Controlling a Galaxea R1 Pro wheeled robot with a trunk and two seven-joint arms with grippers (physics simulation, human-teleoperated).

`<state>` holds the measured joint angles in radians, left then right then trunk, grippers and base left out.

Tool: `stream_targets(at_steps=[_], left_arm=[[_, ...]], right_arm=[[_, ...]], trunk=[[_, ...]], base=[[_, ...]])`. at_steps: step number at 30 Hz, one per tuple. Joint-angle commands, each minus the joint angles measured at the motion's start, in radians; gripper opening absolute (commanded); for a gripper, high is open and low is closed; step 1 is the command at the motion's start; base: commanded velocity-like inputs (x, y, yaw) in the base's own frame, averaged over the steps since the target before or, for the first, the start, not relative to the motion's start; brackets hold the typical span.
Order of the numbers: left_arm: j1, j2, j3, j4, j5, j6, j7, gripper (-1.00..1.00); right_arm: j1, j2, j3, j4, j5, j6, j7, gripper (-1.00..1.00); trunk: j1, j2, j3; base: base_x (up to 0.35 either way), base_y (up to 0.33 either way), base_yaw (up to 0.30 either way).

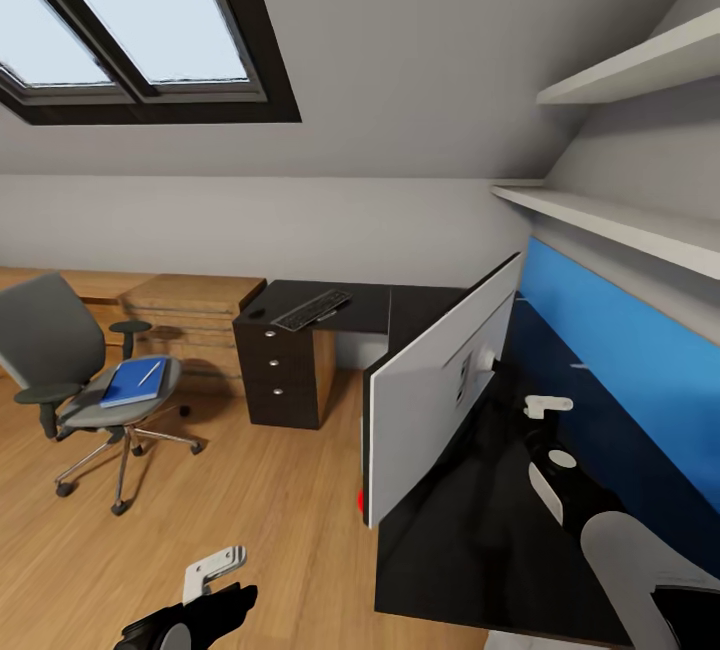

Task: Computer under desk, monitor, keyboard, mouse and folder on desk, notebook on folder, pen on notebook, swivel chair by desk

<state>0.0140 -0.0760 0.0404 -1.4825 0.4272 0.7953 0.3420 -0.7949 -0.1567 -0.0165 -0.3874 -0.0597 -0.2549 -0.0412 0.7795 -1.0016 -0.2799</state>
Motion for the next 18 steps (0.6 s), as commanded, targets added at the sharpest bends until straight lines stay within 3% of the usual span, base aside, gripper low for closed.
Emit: stream_targets(at_steps=[1,18], left_arm=[[0.000,-0.001,0.001,-0.001,0.011,0.003,0.008,1.00],[0.000,-0.001,0.001,-0.001,0.012,0.003,0.008,1.00]], right_arm=[[-0.001,0.000,0.001,0.001,-0.006,-0.003,0.000,1.00],[0.000,0.000,0.001,0.001,-0.006,-0.004,0.000,1.00]], trunk=[[0.000,-0.001,-0.001],[0.000,-0.001,-0.001]], base=[[0.073,0.000,0.000],[0.060,0.000,0.000]])
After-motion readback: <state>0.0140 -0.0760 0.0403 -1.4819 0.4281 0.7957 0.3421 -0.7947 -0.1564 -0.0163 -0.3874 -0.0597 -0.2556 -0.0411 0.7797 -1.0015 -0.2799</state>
